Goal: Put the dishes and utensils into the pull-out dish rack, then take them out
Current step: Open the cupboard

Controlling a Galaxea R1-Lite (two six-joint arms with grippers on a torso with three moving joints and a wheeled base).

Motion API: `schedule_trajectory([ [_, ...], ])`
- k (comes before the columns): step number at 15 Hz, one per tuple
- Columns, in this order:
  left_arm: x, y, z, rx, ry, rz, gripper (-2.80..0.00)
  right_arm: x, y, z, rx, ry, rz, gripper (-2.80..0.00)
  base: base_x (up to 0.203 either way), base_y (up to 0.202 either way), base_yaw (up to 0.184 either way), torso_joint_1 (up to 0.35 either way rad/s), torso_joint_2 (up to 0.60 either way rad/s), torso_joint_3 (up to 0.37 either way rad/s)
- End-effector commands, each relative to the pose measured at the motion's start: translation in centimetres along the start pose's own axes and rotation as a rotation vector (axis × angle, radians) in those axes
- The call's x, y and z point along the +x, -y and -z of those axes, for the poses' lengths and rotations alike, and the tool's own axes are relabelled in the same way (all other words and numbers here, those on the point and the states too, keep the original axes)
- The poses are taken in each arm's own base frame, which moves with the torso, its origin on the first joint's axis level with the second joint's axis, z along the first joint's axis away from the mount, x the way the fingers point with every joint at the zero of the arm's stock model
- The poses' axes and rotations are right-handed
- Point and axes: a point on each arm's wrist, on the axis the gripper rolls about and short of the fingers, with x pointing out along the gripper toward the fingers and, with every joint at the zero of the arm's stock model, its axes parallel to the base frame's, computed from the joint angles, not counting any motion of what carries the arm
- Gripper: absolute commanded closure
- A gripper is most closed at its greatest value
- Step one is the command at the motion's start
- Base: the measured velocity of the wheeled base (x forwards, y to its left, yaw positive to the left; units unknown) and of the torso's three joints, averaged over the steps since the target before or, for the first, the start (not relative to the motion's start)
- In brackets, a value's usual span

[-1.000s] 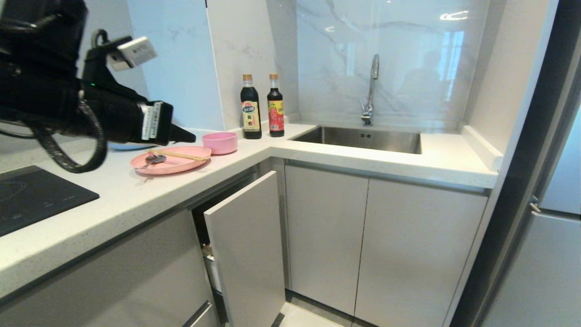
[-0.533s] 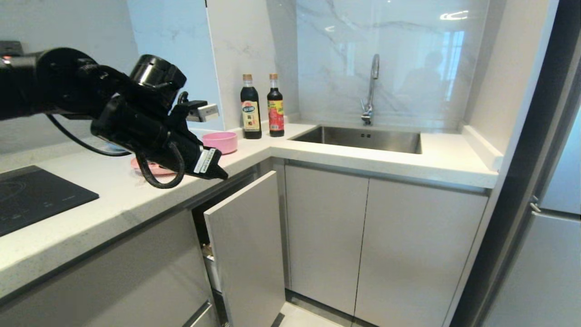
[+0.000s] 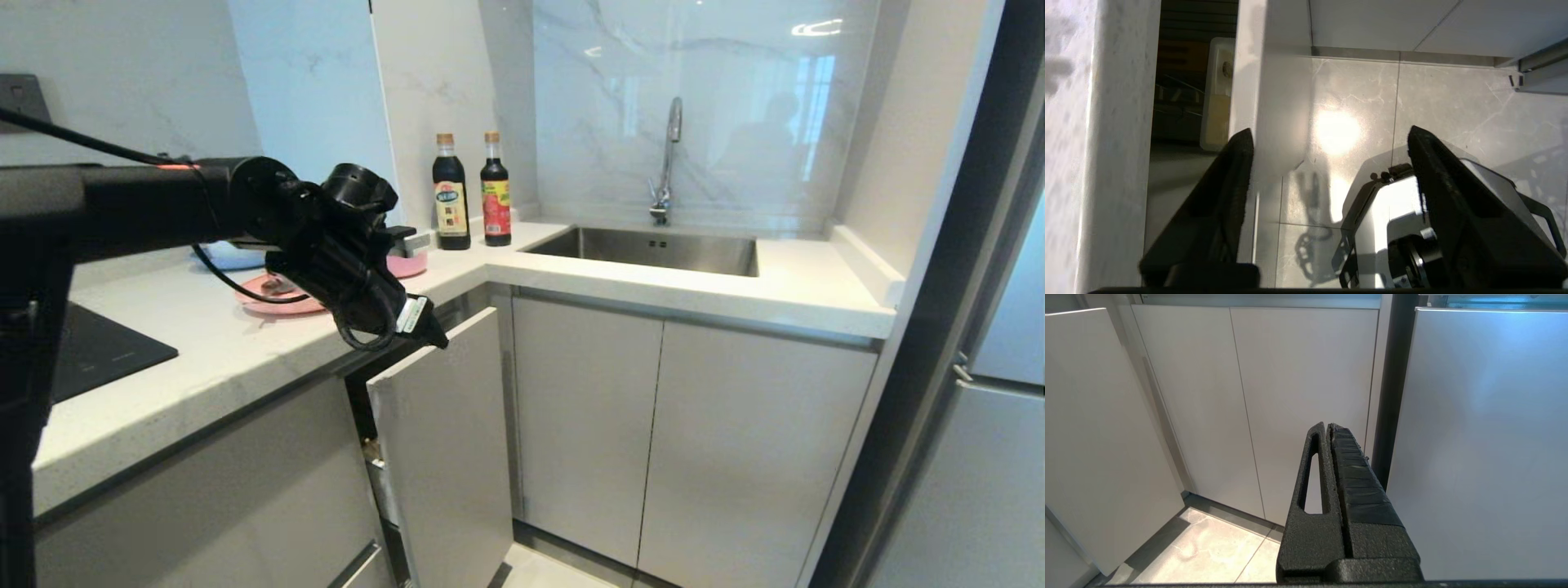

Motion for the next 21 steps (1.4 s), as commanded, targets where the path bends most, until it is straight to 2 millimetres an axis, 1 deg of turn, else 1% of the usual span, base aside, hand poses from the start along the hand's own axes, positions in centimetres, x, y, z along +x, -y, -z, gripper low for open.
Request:
schedule_trajectory([
  [1, 3.1, -0.8, -0.1, -0.015, -0.032, -0.007, -2.80, 0.0, 0.0, 0.0, 0.000, -0.001, -0.002, 0.00, 0.000, 0.000, 0.000, 0.000, 0.00, 0.000],
  [3, 4.6, -1.7, -0.2, -0.024, -0.027, -0.023, -2.80, 0.0, 0.0, 0.0, 0.000, -0.001, 0.000, 0.00, 0.000, 0.000, 0.000, 0.000, 0.00, 0.000],
  [8, 6.8, -1.8, 0.1, -0.030, -0.051, -0.021, -2.80, 0.0, 0.0, 0.0, 0.000, -0.001, 0.000, 0.00, 0.000, 0.000, 0.000, 0.000, 0.00, 0.000],
  [14, 7.6, -1.7, 0.3, -0.035, -0.069, -0.015, -2.80, 0.0, 0.0, 0.0, 0.000, -0.001, 0.000, 0.00, 0.000, 0.000, 0.000, 0.000, 0.00, 0.000],
  [17, 7.6, -0.7, 0.1, -0.039, -0.067, -0.004, -2.80, 0.0, 0.0, 0.0, 0.000, -0.001, -0.001, 0.00, 0.000, 0.000, 0.000, 0.000, 0.00, 0.000],
  [21, 8.3, 1.3, 0.1, -0.038, -0.083, 0.020, -2.80, 0.0, 0.0, 0.0, 0.000, -0.001, 0.000, 0.00, 0.000, 0.000, 0.000, 0.000, 0.00, 0.000],
])
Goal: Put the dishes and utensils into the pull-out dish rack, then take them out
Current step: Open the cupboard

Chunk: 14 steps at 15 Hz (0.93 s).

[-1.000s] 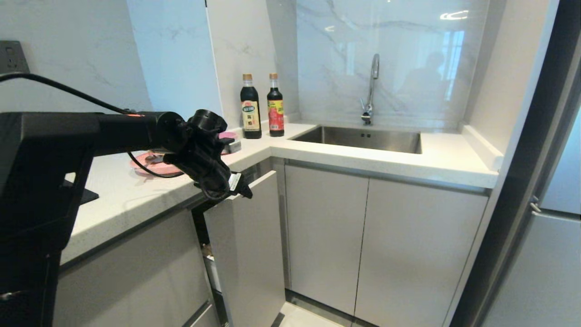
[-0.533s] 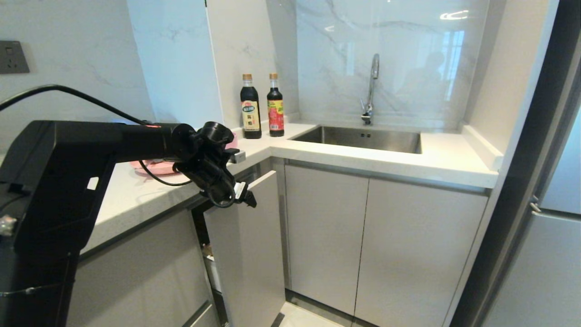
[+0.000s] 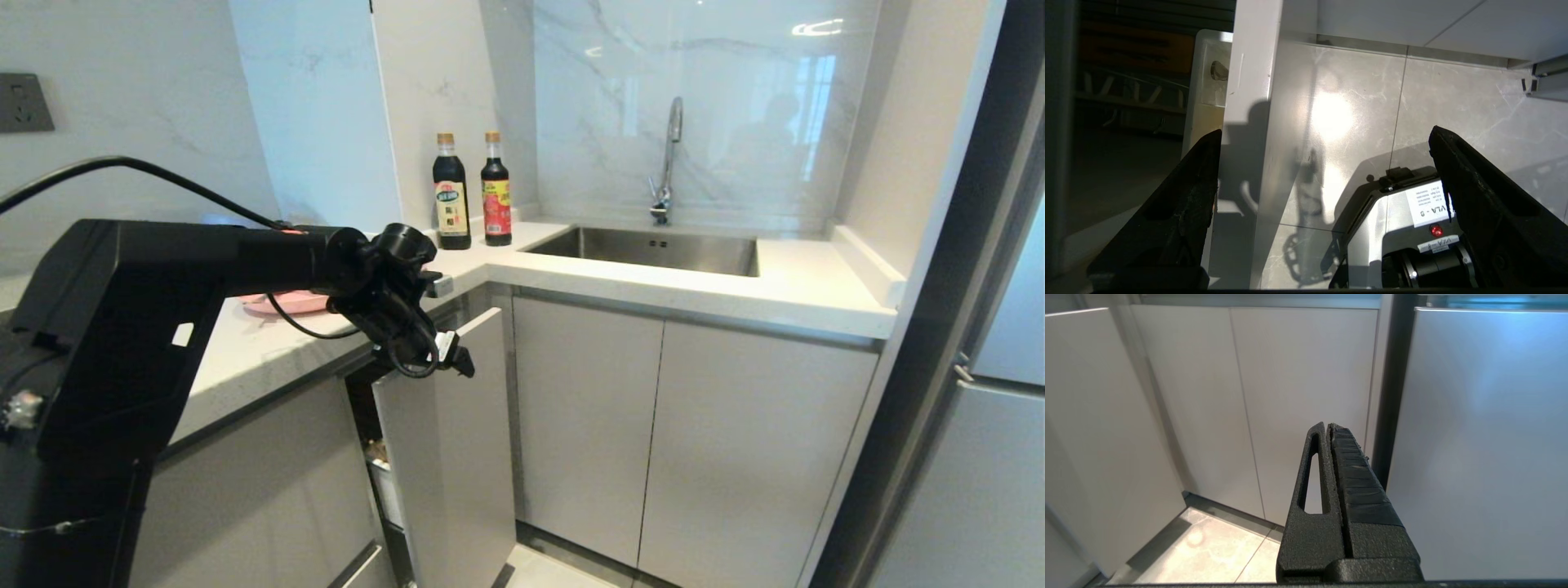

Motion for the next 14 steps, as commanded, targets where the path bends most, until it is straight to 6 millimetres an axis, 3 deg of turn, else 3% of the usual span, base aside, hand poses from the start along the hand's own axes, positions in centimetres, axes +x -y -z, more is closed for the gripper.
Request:
schedule_trajectory([
  [1, 0.2, 1.0, 0.1, 0.017, -0.011, 0.017, -2.80, 0.0, 0.0, 0.0, 0.000, -0.001, 0.000, 0.00, 0.000, 0.000, 0.000, 0.000, 0.00, 0.000],
  [5, 0.3, 4.0, 0.1, 0.047, -0.013, 0.049, -2.80, 0.0, 0.0, 0.0, 0.000, -0.001, -0.001, 0.00, 0.000, 0.000, 0.000, 0.000, 0.00, 0.000],
  [14, -1.4, 13.0, 0.6, 0.149, 0.029, 0.158, -2.80, 0.0, 0.0, 0.0, 0.000, -0.001, 0.000, 0.00, 0.000, 0.000, 0.000, 0.000, 0.00, 0.000],
])
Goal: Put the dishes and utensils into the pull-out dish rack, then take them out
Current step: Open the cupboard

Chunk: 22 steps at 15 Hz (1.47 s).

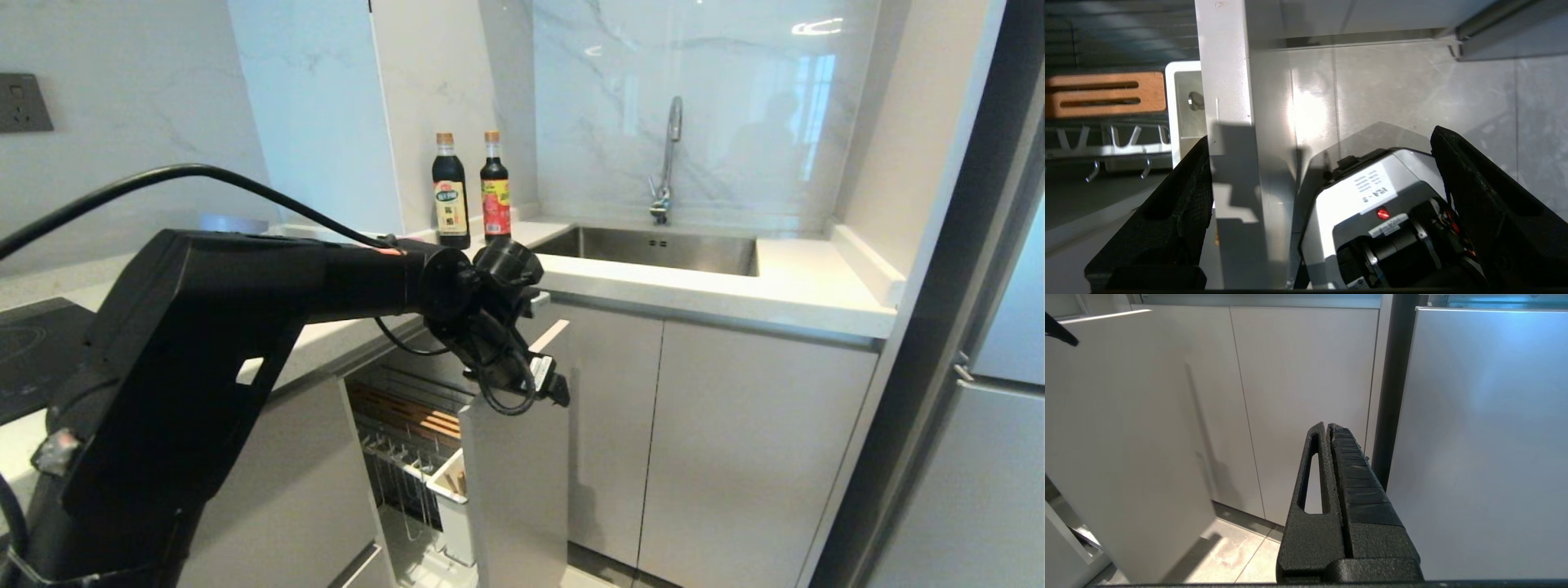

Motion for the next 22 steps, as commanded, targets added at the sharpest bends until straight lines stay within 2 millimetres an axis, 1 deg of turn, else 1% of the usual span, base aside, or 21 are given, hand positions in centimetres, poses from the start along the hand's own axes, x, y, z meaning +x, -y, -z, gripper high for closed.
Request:
schedule_trajectory([
  [1, -0.8, 2.0, 0.0, 0.036, 0.011, 0.024, -2.80, 0.0, 0.0, 0.0, 0.000, -0.001, -0.001, 0.00, 0.000, 0.000, 0.000, 0.000, 0.00, 0.000],
  [5, -1.5, 5.7, 0.4, 0.088, 0.021, 0.071, -2.80, 0.0, 0.0, 0.0, 0.000, -0.001, 0.000, 0.00, 0.000, 0.000, 0.000, 0.000, 0.00, 0.000],
  [8, -1.6, 7.9, 0.7, 0.127, 0.022, 0.099, -2.80, 0.0, 0.0, 0.0, 0.000, -0.001, 0.000, 0.00, 0.000, 0.000, 0.000, 0.000, 0.00, 0.000],
  [11, -1.8, 8.2, 0.6, 0.124, 0.039, 0.106, -2.80, 0.0, 0.0, 0.0, 0.000, -0.001, 0.000, 0.00, 0.000, 0.000, 0.000, 0.000, 0.00, 0.000],
  [12, -2.3, 8.3, 0.5, 0.111, 0.053, 0.110, -2.80, 0.0, 0.0, 0.0, 0.000, -0.001, -0.001, 0.00, 0.000, 0.000, 0.000, 0.000, 0.00, 0.000],
  [14, -4.1, 8.6, 0.3, 0.101, 0.089, 0.130, -2.80, 0.0, 0.0, 0.0, 0.000, -0.001, 0.000, 0.00, 0.000, 0.000, 0.000, 0.000, 0.00, 0.000],
  [16, -7.1, 9.0, 0.2, 0.091, 0.147, 0.161, -2.80, 0.0, 0.0, 0.0, 0.000, -0.001, -0.001, 0.00, 0.000, 0.000, 0.000, 0.000, 0.00, 0.000],
  [18, -11.4, 9.3, 0.2, 0.084, 0.228, 0.209, -2.80, 0.0, 0.0, 0.0, 0.000, -0.001, 0.000, 0.00, 0.000, 0.000, 0.000, 0.000, 0.00, 0.000],
  [20, -16.2, 9.2, 0.7, 0.090, 0.322, 0.244, -2.80, 0.0, 0.0, 0.0, 0.000, -0.001, 0.000, 0.00, 0.000, 0.000, 0.000, 0.000, 0.00, 0.000],
  [22, -21.2, 8.9, 1.9, 0.095, 0.422, 0.269, -2.80, 0.0, 0.0, 0.0, 0.000, -0.001, 0.000, 0.00, 0.000, 0.000, 0.000, 0.000, 0.00, 0.000],
])
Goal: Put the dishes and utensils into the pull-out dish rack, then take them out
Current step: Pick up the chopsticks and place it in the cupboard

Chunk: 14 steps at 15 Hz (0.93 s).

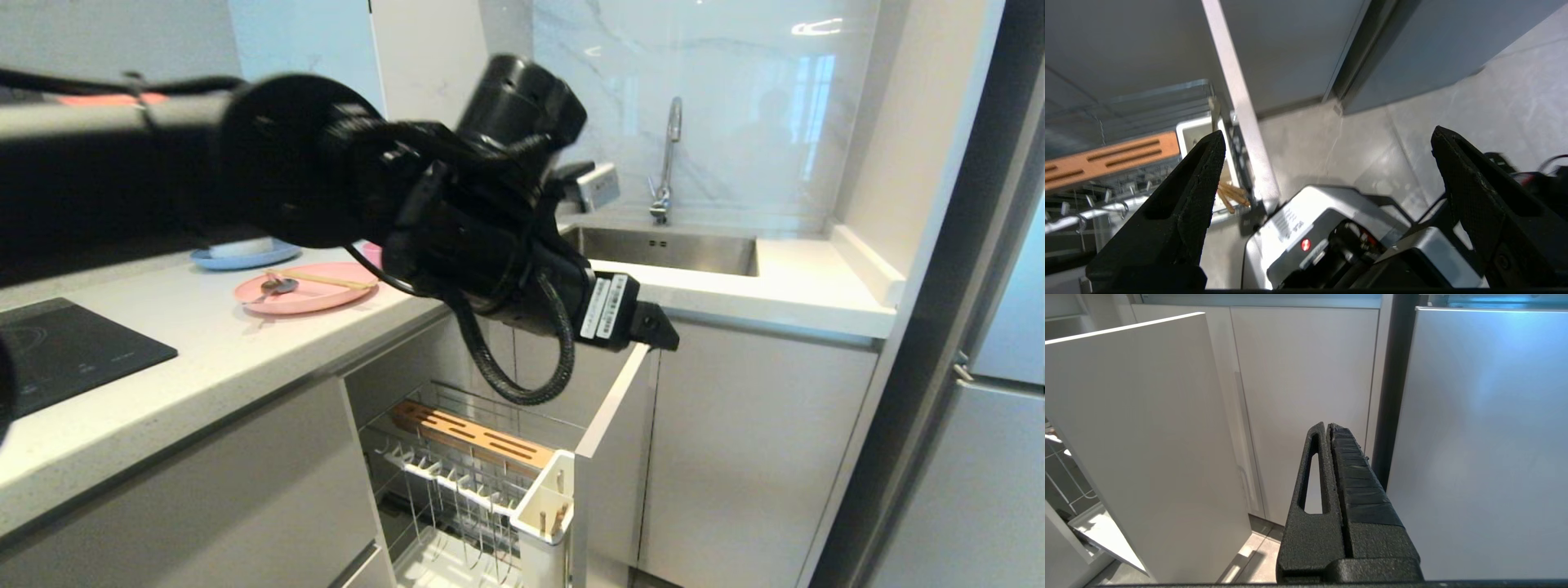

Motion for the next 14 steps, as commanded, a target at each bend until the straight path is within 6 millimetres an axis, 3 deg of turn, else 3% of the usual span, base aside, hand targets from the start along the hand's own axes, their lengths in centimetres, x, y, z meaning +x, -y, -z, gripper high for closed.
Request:
schedule_trajectory([
  [1, -7.7, 0.9, -0.6, 0.013, 0.152, 0.031, -2.80, 0.0, 0.0, 0.0, 0.000, -0.001, 0.000, 0.00, 0.000, 0.000, 0.000, 0.000, 0.00, 0.000],
  [4, -16.5, 1.0, 0.6, 0.008, 0.320, 0.036, -2.80, 0.0, 0.0, 0.0, 0.000, -0.001, 0.000, 0.00, 0.000, 0.000, 0.000, 0.000, 0.00, 0.000],
  [5, -19.2, 0.7, 1.3, -0.001, 0.375, 0.017, -2.53, 0.0, 0.0, 0.0, 0.000, -0.001, -0.001, 0.00, 0.000, 0.000, 0.000, 0.000, 0.00, 0.000],
  [6, -22.0, 0.3, 2.3, -0.008, 0.434, -0.011, 0.00, 0.0, 0.0, 0.0, 0.000, -0.001, -0.001, 0.00, 0.000, 0.000, 0.000, 0.000, 0.00, 0.000],
  [10, -32.1, -1.5, 7.4, -0.034, 0.685, -0.295, 0.00, 0.0, 0.0, 0.0, 0.000, -0.001, 0.000, 0.00, 0.000, 0.000, 0.000, 0.000, 0.00, 0.000],
  [12, -35.2, -0.9, 9.8, -0.060, 0.777, -0.458, 0.00, 0.0, 0.0, 0.0, 0.000, -0.001, 0.000, 0.00, 0.000, 0.000, 0.000, 0.000, 0.00, 0.000],
  [14, -36.6, 0.1, 12.0, -0.092, 0.829, -0.620, 0.00, 0.0, 0.0, 0.0, 0.000, -0.001, -0.001, 0.00, 0.000, 0.000, 0.000, 0.000, 0.00, 0.000],
])
